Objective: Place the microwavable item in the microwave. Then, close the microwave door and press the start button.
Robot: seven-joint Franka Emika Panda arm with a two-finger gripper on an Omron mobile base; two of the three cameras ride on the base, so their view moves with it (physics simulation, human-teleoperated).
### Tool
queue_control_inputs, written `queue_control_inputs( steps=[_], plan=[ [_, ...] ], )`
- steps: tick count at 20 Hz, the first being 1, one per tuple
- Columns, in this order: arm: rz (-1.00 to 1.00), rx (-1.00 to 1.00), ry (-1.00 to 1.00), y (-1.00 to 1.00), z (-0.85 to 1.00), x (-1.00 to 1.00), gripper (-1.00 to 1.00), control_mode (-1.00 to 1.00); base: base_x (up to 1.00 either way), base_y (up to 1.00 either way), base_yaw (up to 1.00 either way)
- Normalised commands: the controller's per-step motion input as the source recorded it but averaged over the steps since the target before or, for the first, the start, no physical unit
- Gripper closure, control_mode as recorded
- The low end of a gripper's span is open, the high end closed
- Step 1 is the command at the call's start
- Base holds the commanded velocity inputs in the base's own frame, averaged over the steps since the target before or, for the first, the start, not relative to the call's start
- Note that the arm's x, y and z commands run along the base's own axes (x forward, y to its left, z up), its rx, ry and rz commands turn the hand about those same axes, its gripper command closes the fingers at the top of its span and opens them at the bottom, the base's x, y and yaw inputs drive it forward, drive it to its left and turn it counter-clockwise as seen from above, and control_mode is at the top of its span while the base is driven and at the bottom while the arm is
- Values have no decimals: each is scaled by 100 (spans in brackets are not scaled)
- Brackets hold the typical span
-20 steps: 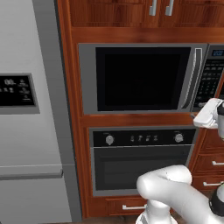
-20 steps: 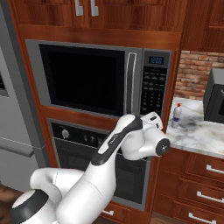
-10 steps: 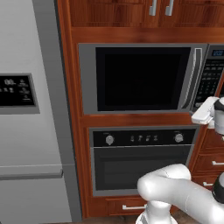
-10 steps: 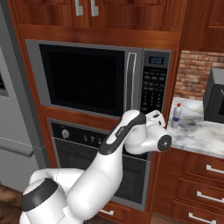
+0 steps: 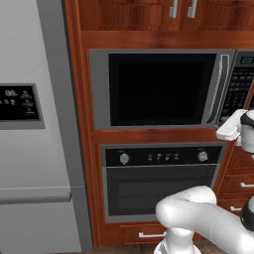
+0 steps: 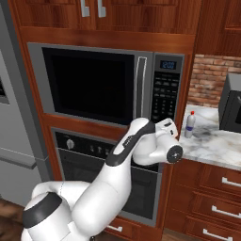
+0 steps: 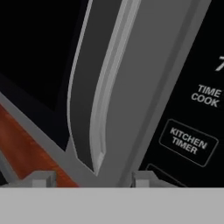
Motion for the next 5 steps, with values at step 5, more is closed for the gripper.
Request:
queue_control_inputs(
  steps=[5],
  plan=[
    [0, 0, 0, 0, -16, 20, -100, -100, 0, 0, 0]
  ],
)
